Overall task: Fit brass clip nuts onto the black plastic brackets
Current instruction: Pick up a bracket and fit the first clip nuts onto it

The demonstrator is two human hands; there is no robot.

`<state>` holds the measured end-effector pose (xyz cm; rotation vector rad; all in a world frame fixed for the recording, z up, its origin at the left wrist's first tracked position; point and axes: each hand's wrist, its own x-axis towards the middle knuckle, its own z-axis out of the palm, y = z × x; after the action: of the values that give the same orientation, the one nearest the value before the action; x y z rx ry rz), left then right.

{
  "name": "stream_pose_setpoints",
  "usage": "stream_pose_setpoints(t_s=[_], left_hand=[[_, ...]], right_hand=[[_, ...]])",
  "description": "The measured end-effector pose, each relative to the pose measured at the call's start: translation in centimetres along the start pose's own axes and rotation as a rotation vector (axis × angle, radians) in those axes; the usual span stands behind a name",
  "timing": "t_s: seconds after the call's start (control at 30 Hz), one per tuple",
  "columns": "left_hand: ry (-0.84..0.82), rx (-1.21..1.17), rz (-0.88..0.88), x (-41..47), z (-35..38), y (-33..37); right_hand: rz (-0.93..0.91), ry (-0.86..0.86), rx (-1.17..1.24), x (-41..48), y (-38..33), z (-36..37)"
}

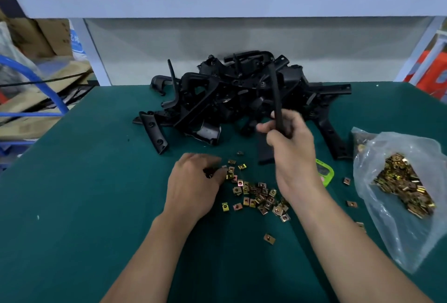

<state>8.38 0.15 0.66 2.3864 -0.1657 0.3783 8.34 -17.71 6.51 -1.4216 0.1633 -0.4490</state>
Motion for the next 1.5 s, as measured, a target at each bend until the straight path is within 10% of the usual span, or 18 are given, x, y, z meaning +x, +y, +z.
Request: stream_pose_setpoints(t_s=[0.3, 0.57, 0.7, 1.0, 1.1, 1.3, 1.5], left_hand=[[-0.076, -0.561, -0.070, -1.9, -0.2, 3.1], [0.004, -1.154, -0.467, -1.0, -0.7, 2.6], [0.017, -1.118, -0.452, -1.0, -0.9, 2.5], [-0.153, -1.246, -0.420, -1.3, -1.4, 3.0], [-0.134, -1.120, -0.328, -1.9, -1.2, 3.1], [-0.230, 0.085, -0.043, -4.9, -2.9, 0.9], [-0.227, -0.001, -0.028, -5.0, -2.2, 0.4]], right_hand=[[0.561, -0.115, 0.399, -4.2, 3.0, -1.3], [-0.230, 0.051, -0.461, -4.3, 2.2, -2.0], [-0.691, -0.201, -0.968, -4.2, 1.5, -2.3], [-0.621, -0.471, -1.175, -4.8, 2.7, -1.4], [-0.628, -0.427, -1.113, -4.9, 2.9, -1.2], [-0.539, -0.384, -1.107, -4.1, 3.0, -2.6], [-0.532, -0.388, -1.034, -4.8, 3.6, -2.0]])
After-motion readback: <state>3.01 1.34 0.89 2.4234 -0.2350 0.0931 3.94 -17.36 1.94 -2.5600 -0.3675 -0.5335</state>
